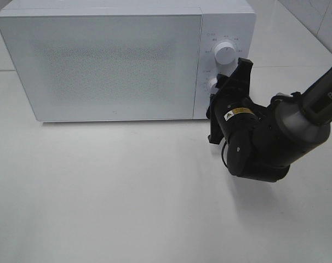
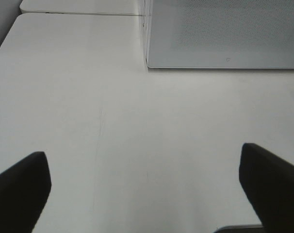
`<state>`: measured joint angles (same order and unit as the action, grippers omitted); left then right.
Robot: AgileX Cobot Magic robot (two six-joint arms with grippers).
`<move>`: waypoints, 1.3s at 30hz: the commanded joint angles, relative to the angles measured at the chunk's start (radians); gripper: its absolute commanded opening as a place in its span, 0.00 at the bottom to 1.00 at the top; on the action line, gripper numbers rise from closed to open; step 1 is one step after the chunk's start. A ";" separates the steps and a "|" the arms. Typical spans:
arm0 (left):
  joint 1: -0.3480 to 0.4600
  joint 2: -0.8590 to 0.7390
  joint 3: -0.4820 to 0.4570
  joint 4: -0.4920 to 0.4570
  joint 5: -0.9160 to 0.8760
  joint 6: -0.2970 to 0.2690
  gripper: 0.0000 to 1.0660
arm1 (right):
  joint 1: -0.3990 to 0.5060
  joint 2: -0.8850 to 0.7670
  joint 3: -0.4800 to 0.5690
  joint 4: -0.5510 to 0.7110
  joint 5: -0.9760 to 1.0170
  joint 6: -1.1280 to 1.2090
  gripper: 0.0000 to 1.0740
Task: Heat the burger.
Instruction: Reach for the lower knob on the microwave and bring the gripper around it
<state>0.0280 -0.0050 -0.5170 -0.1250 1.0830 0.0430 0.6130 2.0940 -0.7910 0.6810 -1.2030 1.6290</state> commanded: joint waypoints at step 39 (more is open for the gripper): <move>0.002 -0.016 0.001 0.000 -0.012 -0.005 0.92 | 0.003 -0.013 -0.051 -0.005 -0.193 -0.095 0.48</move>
<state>0.0280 -0.0050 -0.5170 -0.1250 1.0830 0.0430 0.6240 2.0940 -0.8010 0.7430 -1.2020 1.5630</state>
